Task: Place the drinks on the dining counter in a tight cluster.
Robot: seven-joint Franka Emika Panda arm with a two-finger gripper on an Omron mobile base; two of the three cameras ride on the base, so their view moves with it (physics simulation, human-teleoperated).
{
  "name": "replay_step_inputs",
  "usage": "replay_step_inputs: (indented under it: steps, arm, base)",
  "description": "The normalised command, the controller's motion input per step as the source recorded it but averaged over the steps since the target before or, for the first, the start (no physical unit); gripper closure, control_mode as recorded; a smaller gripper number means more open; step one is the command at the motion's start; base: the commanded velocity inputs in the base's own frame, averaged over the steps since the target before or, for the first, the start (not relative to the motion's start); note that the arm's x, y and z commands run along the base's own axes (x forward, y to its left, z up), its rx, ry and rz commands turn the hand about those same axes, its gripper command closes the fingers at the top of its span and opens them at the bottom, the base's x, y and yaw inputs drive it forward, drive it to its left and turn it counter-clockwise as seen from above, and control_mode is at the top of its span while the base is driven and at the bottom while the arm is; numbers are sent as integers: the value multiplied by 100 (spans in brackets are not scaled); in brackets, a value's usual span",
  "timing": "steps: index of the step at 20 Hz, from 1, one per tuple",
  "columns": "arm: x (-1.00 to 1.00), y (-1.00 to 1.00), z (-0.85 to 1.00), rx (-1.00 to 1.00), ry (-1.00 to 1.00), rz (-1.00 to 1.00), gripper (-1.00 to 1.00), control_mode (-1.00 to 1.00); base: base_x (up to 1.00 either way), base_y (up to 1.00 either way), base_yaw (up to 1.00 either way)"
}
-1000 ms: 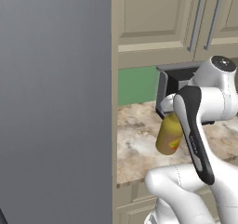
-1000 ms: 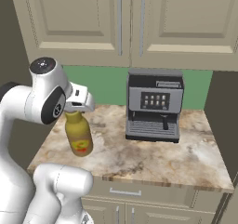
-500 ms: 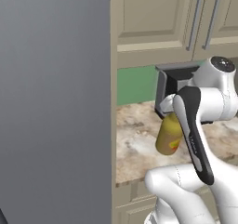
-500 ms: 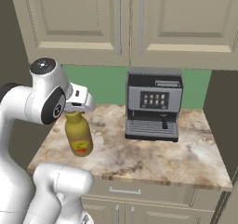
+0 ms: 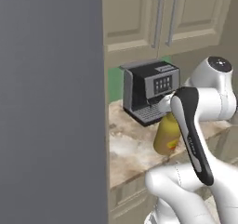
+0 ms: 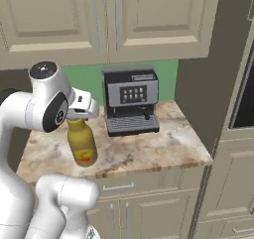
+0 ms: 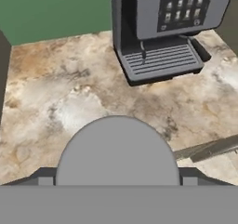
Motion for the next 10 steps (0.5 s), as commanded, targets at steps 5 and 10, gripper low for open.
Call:
replay_step_inputs:
  steps: [5,10]
  arm:
    - [0,0,0,0,0,0,100,100]
    - [0,0,0,0,0,0,100,100]
  base:
    - [5,11,-88]
    - [1,1,-96]
